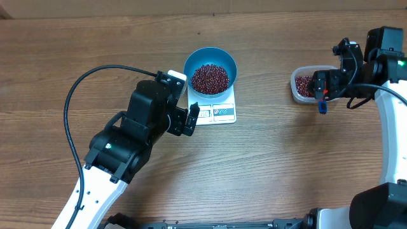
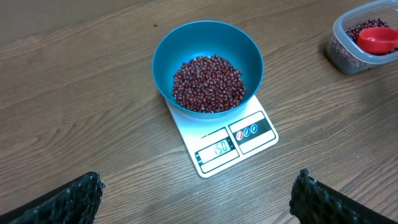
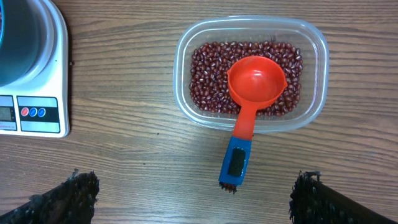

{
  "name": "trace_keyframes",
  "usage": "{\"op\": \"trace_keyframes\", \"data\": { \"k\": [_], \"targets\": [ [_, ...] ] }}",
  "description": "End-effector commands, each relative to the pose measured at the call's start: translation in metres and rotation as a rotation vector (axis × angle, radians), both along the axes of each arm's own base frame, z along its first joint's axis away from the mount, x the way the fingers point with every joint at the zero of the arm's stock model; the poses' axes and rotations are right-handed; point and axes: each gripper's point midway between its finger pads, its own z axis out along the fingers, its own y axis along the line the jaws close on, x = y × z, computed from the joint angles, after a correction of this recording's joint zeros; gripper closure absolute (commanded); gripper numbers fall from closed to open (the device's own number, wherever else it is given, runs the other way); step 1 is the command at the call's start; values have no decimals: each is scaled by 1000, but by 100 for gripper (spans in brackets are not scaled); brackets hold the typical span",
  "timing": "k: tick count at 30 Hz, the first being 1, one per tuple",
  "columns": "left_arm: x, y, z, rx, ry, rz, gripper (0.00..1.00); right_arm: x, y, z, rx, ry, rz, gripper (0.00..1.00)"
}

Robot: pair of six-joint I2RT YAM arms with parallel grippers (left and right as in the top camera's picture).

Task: Scoop item into bowl and weigh 150g on scale

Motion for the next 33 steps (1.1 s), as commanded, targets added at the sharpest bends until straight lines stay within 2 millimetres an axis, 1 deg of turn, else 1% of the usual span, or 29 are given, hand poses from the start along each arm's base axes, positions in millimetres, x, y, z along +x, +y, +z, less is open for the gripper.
{"op": "trace_keyframes", "data": {
  "k": [1, 29, 33],
  "targets": [
    [0, 0, 1, -11, 3, 3, 0, 5, -1, 11, -16, -37, 4, 0],
    [0, 0, 1, -11, 3, 3, 0, 5, -1, 11, -16, -37, 4, 0],
    [-4, 3, -5, 5, 33, 4, 0, 5, -1, 11, -16, -37, 4, 0]
  ]
}}
